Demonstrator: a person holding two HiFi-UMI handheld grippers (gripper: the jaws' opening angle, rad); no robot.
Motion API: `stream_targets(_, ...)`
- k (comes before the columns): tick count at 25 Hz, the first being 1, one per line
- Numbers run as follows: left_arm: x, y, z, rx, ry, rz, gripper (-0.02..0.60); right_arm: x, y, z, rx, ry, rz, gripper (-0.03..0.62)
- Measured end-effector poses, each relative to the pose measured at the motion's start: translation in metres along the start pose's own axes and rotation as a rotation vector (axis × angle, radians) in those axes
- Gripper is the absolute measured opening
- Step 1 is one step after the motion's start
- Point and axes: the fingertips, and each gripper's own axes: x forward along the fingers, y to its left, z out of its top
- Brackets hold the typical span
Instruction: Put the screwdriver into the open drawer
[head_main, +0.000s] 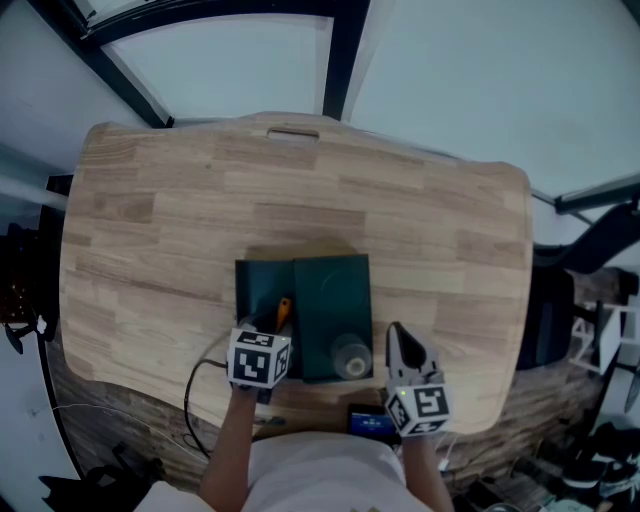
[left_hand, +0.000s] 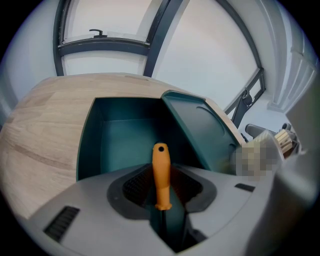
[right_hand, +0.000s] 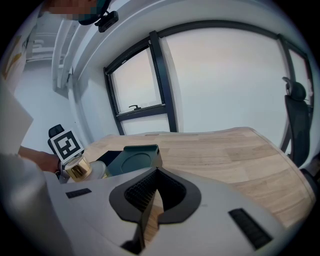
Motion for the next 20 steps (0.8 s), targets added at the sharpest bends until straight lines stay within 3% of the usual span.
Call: stream_targets(20,-0.0047,-0.0005,0.0039,0.012,-0.028,0.003,0.109,-0.0053,0.0016,0.0014,0.0,-0.015,0.001,-0.003)
